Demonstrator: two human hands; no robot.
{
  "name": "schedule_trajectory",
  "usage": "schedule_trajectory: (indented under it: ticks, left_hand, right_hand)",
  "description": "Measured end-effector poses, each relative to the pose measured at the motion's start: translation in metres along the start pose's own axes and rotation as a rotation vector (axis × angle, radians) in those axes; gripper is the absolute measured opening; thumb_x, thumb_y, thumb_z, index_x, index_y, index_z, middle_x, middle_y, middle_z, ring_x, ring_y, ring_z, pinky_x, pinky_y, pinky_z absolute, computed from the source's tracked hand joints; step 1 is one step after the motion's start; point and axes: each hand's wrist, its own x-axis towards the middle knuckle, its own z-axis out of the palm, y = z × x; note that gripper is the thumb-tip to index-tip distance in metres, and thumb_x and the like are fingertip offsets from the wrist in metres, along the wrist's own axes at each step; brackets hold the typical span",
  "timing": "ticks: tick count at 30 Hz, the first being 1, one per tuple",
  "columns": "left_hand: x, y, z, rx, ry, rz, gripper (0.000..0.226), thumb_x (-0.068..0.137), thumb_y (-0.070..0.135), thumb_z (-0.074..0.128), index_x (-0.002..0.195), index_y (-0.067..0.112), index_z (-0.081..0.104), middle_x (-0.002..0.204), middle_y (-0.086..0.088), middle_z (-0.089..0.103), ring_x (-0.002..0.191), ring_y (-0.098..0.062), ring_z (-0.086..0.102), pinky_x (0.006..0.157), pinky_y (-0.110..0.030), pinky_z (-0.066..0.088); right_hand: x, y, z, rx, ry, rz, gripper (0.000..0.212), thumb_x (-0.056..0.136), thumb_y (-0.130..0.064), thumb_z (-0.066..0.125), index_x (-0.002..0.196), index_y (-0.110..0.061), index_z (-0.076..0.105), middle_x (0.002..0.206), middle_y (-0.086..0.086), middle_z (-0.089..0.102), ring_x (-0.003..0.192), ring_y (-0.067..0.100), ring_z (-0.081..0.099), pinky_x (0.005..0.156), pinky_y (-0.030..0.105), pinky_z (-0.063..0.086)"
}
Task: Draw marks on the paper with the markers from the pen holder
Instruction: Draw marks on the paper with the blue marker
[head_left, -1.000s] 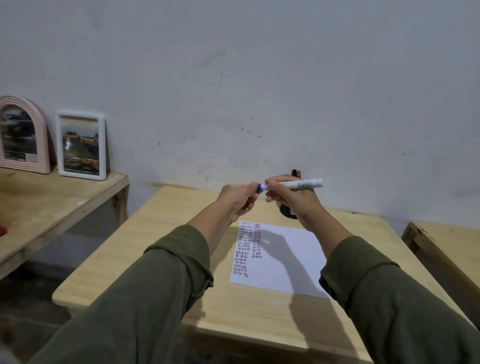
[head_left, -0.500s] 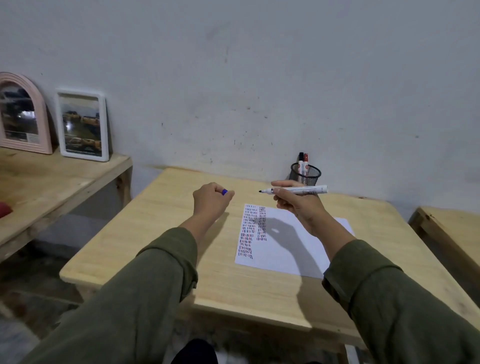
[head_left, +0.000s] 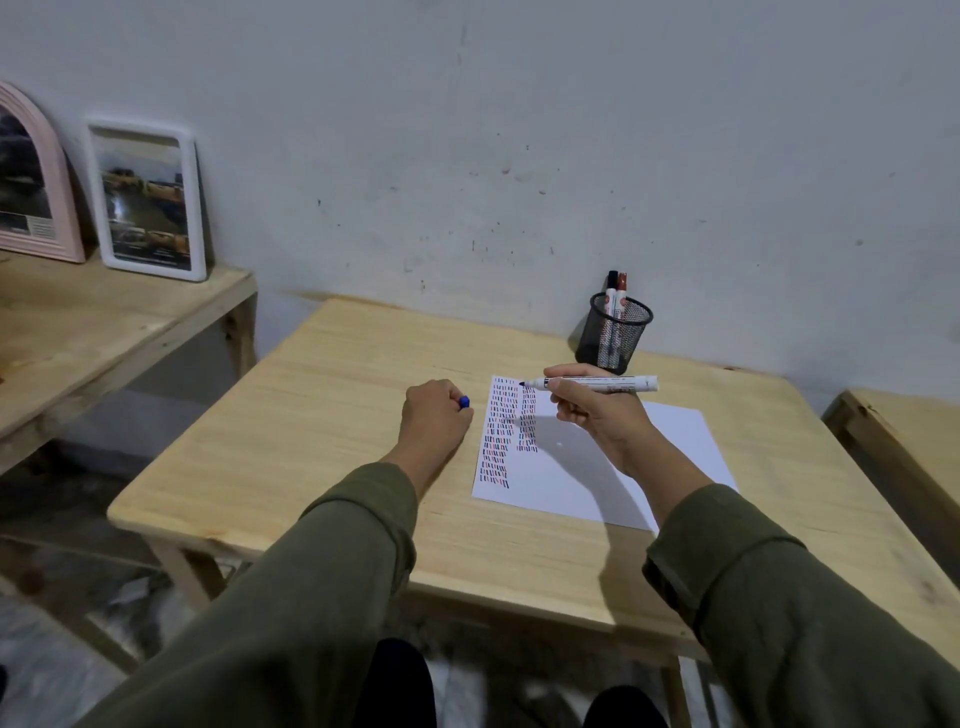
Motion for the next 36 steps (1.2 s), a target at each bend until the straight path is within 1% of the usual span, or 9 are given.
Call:
schedule_trajectory:
  ticks: [5, 8, 12, 16, 19, 23, 27, 33, 36]
  left_hand:
    - [0.001, -0.007, 0.002, -0.004, 0.005, -0.001, 0.022, 0.084, 0.020, 0.062, 0.100, 0.006, 0.067, 0.097, -0.012, 0.071, 0.098, -0.023, 0.062, 0.076, -0.020, 0.040]
    - [-0.002, -0.011, 0.001, -0.019, -0.005, 0.029, 0.037, 0.083, 0.028, 0.065, 0.114, 0.006, 0.062, 0.107, -0.009, 0.068, 0.102, -0.020, 0.062, 0.081, -0.019, 0.040]
    - [-0.019, -0.015, -0.005, -0.052, 0.005, 0.094, 0.053, 0.081, 0.036, 0.067, 0.124, 0.009, 0.055, 0.115, -0.007, 0.062, 0.110, -0.019, 0.058, 0.094, -0.027, 0.042]
    - [-0.042, -0.024, -0.010, -0.028, -0.026, 0.143, 0.062, 0.074, 0.046, 0.070, 0.126, 0.017, 0.053, 0.117, 0.001, 0.063, 0.113, -0.016, 0.055, 0.100, -0.033, 0.042]
    - [-0.052, -0.030, -0.012, 0.030, -0.058, 0.165, 0.072, 0.070, 0.050, 0.071, 0.131, 0.021, 0.048, 0.122, 0.005, 0.062, 0.120, -0.015, 0.049, 0.104, -0.036, 0.038]
    - [-0.054, -0.031, -0.011, 0.098, -0.067, 0.202, 0.079, 0.066, 0.054, 0.073, 0.133, 0.022, 0.046, 0.126, 0.006, 0.061, 0.124, -0.015, 0.045, 0.105, -0.037, 0.036]
    - [-0.053, -0.032, -0.011, 0.088, -0.065, 0.193, 0.082, 0.063, 0.054, 0.075, 0.133, 0.022, 0.046, 0.126, 0.006, 0.061, 0.123, -0.014, 0.046, 0.104, -0.036, 0.038]
    - [-0.055, -0.031, -0.011, 0.069, -0.050, 0.199, 0.082, 0.063, 0.051, 0.077, 0.133, 0.021, 0.047, 0.125, 0.005, 0.062, 0.122, -0.014, 0.047, 0.103, -0.035, 0.037]
    - [-0.055, -0.030, -0.011, 0.075, -0.054, 0.199, 0.083, 0.063, 0.052, 0.077, 0.134, 0.021, 0.046, 0.125, 0.006, 0.062, 0.122, -0.014, 0.046, 0.103, -0.034, 0.037]
  right_hand:
    - [0.001, 0.006, 0.001, 0.000, 0.010, 0.015, 0.012, 0.084, -0.002, 0.064, 0.091, -0.008, 0.070, 0.072, 0.008, 0.060, 0.064, 0.015, 0.053, 0.059, 0.020, 0.048]
    - [-0.003, 0.010, 0.001, 0.016, 0.011, 0.043, 0.015, 0.084, -0.004, 0.064, 0.097, -0.009, 0.071, 0.075, 0.011, 0.063, 0.061, 0.017, 0.055, 0.060, 0.021, 0.051]
    - [-0.012, 0.015, 0.000, -0.013, 0.017, 0.070, 0.010, 0.086, -0.007, 0.063, 0.092, -0.010, 0.070, 0.074, 0.009, 0.065, 0.054, 0.015, 0.056, 0.060, 0.022, 0.050]
    - [-0.022, 0.021, 0.002, -0.020, 0.064, 0.106, 0.013, 0.085, -0.017, 0.066, 0.090, -0.005, 0.067, 0.072, 0.009, 0.062, 0.049, 0.013, 0.052, 0.054, 0.021, 0.044]
    - [-0.029, 0.026, 0.006, -0.065, 0.107, 0.128, 0.004, 0.085, -0.011, 0.065, 0.082, -0.011, 0.068, 0.065, 0.007, 0.058, 0.045, 0.012, 0.049, 0.045, 0.019, 0.040]
    - [-0.038, 0.029, 0.012, 0.005, 0.156, 0.174, 0.008, 0.083, 0.005, 0.059, 0.088, -0.001, 0.063, 0.056, 0.009, 0.050, 0.036, 0.007, 0.043, 0.038, 0.015, 0.035]
    - [-0.042, 0.028, 0.016, -0.051, 0.156, 0.152, 0.006, 0.085, 0.006, 0.057, 0.089, 0.003, 0.061, 0.040, -0.004, 0.052, 0.033, 0.004, 0.044, 0.037, 0.013, 0.036]
    - [-0.046, 0.028, 0.018, -0.076, 0.108, 0.107, 0.004, 0.084, 0.005, 0.060, 0.087, 0.006, 0.062, 0.050, 0.004, 0.053, 0.039, 0.008, 0.047, 0.041, 0.014, 0.038]
    - [-0.047, 0.026, 0.019, -0.092, 0.087, 0.093, 0.006, 0.084, 0.005, 0.060, 0.090, 0.008, 0.062, 0.053, 0.007, 0.053, 0.038, 0.005, 0.047, 0.041, 0.013, 0.039]
